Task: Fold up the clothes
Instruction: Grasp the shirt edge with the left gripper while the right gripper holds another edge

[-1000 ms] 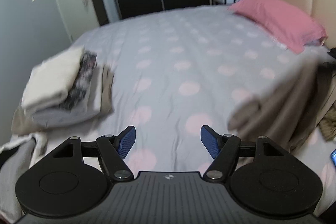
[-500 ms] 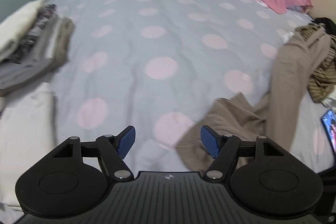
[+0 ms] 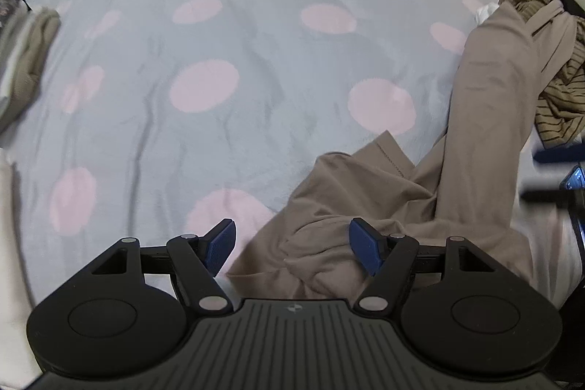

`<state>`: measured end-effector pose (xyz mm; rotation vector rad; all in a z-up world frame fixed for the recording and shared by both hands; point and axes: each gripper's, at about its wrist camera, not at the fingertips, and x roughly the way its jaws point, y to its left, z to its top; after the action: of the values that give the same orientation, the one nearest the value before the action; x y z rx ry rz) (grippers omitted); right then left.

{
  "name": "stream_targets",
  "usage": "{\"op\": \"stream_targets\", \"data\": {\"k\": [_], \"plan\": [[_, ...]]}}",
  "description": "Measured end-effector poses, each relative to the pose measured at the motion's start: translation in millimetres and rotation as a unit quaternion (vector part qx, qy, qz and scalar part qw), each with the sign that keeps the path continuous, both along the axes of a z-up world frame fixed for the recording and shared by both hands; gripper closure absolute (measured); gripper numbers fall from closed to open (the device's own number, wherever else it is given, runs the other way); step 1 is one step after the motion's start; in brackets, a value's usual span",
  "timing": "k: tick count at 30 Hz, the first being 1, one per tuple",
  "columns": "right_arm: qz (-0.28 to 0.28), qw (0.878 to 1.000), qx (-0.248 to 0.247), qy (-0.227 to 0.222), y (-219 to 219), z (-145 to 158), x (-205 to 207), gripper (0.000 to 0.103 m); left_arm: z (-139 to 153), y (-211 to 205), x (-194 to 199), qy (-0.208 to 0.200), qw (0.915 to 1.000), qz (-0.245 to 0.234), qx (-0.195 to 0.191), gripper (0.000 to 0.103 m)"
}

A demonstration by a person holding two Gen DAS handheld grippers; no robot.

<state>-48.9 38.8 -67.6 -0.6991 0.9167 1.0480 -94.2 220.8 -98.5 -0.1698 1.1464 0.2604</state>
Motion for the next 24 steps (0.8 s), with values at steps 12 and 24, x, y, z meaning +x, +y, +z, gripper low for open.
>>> {"op": "stream_targets", "data": {"k": [12, 24], "plan": [[-0.029, 0.999, -0.045, -0.001, 38.1, -58.6, 49.8, 0.057, -3.8, 16.9, 1.4, -0.021, 0.9983, 0.011, -0.054, 0.095], [-0.031, 0.993, 0.062, -0.100, 26.5, 61.4, 19.2, 0.099, 87.0, 48.9, -19.6, -0.130, 0.9902, 0.051, 0.009, 0.100]]}}
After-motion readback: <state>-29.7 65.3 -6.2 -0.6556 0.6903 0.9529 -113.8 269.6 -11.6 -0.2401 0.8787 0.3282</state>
